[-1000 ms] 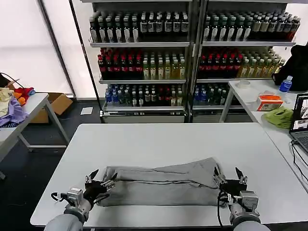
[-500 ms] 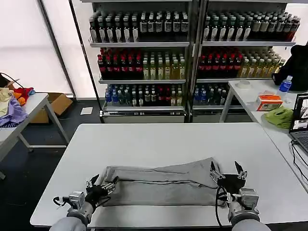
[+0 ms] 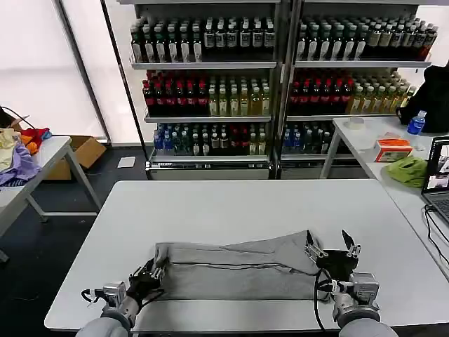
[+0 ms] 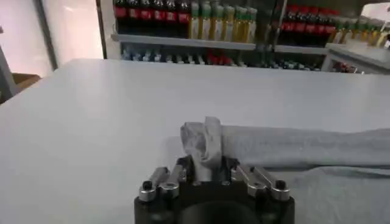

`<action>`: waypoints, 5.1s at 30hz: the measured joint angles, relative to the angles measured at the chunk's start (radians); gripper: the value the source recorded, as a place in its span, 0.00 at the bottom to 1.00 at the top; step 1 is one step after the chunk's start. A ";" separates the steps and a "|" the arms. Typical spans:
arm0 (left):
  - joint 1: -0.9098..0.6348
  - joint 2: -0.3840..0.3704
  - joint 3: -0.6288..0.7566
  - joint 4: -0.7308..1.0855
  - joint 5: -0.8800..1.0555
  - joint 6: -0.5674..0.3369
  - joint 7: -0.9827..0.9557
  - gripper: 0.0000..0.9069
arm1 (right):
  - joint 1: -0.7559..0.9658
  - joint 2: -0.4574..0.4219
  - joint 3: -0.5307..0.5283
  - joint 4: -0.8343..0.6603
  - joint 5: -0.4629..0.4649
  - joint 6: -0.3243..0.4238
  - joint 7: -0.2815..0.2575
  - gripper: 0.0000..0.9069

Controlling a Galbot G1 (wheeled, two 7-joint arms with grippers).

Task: Fold and organize the clothes.

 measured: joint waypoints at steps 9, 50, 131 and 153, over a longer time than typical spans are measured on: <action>-0.010 0.015 -0.014 -0.011 -0.003 -0.005 0.001 0.00 | 0.031 -0.009 -0.002 -0.019 0.011 -0.008 0.000 1.00; -0.022 0.189 -0.201 -0.119 -0.023 0.005 0.021 0.00 | 0.014 0.014 0.017 0.002 0.023 0.025 0.008 1.00; -0.148 -0.069 0.224 -0.148 -0.587 0.048 -0.196 1.00 | -0.033 0.041 0.016 -0.041 -0.027 0.073 0.020 1.00; -0.130 0.047 0.010 -0.035 -0.212 -0.025 -0.159 1.00 | -0.001 0.021 -0.049 -0.031 -0.036 0.058 0.023 1.00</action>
